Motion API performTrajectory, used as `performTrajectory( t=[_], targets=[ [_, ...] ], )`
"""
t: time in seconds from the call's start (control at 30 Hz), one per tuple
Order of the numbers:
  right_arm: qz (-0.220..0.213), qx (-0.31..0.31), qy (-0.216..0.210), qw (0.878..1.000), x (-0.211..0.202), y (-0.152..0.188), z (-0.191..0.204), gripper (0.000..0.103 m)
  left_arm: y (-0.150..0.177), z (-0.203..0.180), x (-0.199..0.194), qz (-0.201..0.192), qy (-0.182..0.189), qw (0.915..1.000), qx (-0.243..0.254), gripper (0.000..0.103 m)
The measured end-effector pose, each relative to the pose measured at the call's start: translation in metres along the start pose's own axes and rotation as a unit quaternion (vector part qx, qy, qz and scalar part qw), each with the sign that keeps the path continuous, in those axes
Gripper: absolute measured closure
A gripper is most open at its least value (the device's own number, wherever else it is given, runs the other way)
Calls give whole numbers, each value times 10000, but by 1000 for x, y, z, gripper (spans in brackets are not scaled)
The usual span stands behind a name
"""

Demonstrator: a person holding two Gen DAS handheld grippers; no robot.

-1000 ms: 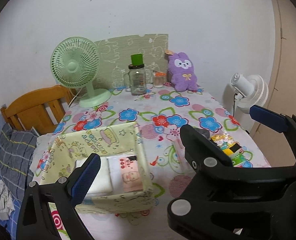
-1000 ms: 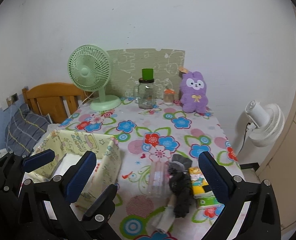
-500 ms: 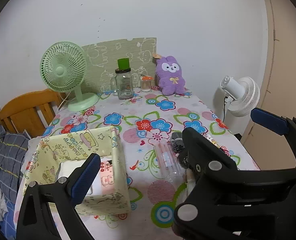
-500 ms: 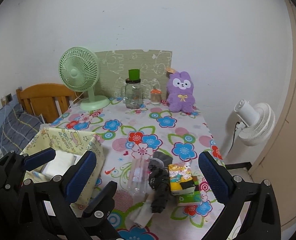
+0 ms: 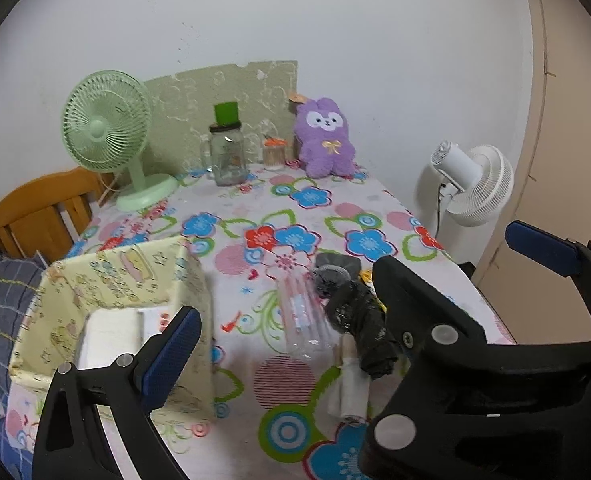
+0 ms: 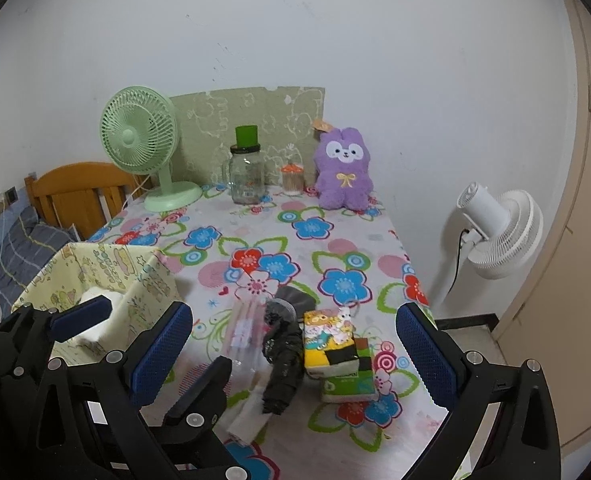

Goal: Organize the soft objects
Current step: 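Grasp the black plastic-wrapped item with the left tool while the right tool grasps the white soft pack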

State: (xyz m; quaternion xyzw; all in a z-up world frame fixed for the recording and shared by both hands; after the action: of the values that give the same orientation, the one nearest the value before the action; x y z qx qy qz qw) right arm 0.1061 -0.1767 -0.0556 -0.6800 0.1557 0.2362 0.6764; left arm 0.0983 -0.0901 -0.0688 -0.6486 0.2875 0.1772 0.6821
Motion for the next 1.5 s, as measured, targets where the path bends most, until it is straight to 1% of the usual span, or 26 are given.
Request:
performTrajectory(
  t=[0.17,0.4,0.63,0.83,1.1,1.3,1.4,1.47,1.5],
  targets=[
    [40,20,111,9999,8,9,-13,0,6,-12,14,189,17,9998,72,3],
    [233,191,94,9995,25,24,-31,0,14,-24,36,434,101,9990,77,3],
    [437,290,142,9985,43,36,-46,1,22,-28,56,662,269,9974,50,3],
    [651,387,117,9971,59,46,-54,5,26,-29,72,809,220,9965,35,6],
    [875,414,55,9953,84,50,-56,7,26,-29,86,877,159,9960,108,10],
    [1084,374,-3,9934,103,52,-53,11,27,-31,96,972,188,9949,187,15],
    [1159,362,-22,9926,110,54,-52,14,28,-34,100,1027,230,9941,243,21],
    [1253,387,-39,9914,114,57,-52,19,29,-36,102,1086,304,9932,284,30],
    [1304,406,-82,9906,117,58,-52,21,30,-37,103,1112,334,9928,300,32]
  ],
)
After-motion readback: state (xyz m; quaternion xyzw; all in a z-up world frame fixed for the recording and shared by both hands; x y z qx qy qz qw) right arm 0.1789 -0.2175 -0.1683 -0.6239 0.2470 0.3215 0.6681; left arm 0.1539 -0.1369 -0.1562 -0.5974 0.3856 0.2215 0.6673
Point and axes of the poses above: each gripper's, at about its wrist camera, not at the fingertips, and x roughly the way its jaws point, z to its left, y to its underside, the point moved 4 cm from there along x, roughly the way its jaws point, and after that the axes turned 1 degree about y, right-handed, at the moved point
